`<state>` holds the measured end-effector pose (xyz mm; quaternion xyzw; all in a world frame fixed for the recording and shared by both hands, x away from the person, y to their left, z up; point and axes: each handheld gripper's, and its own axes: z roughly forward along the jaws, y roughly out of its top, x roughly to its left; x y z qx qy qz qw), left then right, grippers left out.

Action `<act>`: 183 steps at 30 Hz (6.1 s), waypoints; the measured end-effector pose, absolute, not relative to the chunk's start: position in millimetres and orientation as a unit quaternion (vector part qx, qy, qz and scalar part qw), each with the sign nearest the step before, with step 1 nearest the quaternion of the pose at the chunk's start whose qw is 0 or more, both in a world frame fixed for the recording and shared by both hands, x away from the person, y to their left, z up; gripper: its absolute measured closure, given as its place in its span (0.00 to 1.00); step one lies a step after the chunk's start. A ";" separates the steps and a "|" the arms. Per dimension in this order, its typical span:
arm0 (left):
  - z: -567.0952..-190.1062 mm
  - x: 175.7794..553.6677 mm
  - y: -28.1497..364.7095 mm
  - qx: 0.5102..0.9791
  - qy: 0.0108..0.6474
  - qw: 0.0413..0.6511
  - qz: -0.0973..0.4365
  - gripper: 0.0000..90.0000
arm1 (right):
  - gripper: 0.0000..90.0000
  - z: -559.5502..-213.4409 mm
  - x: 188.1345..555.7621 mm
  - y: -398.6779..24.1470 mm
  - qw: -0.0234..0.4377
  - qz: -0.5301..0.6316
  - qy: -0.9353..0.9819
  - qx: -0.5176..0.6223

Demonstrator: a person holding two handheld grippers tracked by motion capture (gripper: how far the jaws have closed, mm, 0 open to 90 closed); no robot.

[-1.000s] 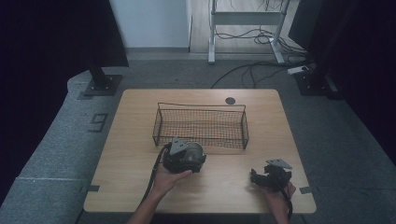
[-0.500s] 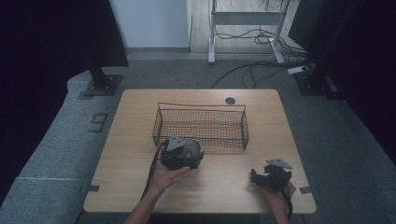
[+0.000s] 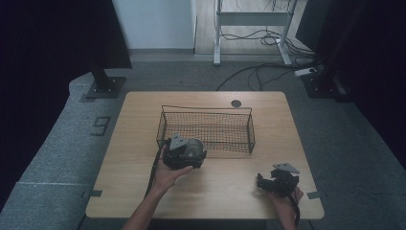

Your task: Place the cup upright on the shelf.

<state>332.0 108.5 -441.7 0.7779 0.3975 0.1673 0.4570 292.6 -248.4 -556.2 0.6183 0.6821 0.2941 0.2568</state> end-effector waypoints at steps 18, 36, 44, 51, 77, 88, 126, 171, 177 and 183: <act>-435.2 346.9 115.5 0.772 0.409 0.460 0.159 0.16 | 0.02 -556.2 292.9 -248.4 0.257 0.294 0.681 0.619; -424.0 362.8 124.9 0.760 0.424 0.467 0.155 0.16 | 0.02 -556.3 292.9 -248.5 0.257 0.294 0.681 0.619; -420.0 368.2 126.2 0.760 0.427 0.465 0.156 0.16 | 0.02 -556.3 293.0 -248.6 0.258 0.294 0.682 0.618; -412.9 374.0 122.4 0.759 0.421 0.471 0.159 0.16 | 0.02 -556.2 292.9 -248.6 0.257 0.294 0.682 0.619; -395.7 400.3 114.7 0.759 0.419 0.471 0.166 0.16 | 0.02 -556.4 292.9 -248.7 0.258 0.294 0.682 0.618; -398.8 413.5 111.6 0.760 0.421 0.466 0.165 0.16 | 0.02 -556.4 292.9 -248.7 0.258 0.294 0.682 0.618; -428.4 456.8 96.0 0.771 0.432 0.445 0.144 0.16 | 0.03 -556.3 293.8 -249.4 0.259 0.295 0.681 0.618; -491.5 476.1 96.5 0.782 0.486 0.377 0.103 0.16 | 0.03 -556.4 293.8 -249.4 0.259 0.295 0.681 0.618; -490.9 476.3 95.5 0.782 0.490 0.371 0.107 0.16 | 0.03 -556.3 293.8 -249.4 0.259 0.295 0.681 0.618; -488.7 474.9 94.5 0.778 0.492 0.374 0.114 0.14 | 0.03 -556.3 293.8 -249.3 0.259 0.295 0.681 0.618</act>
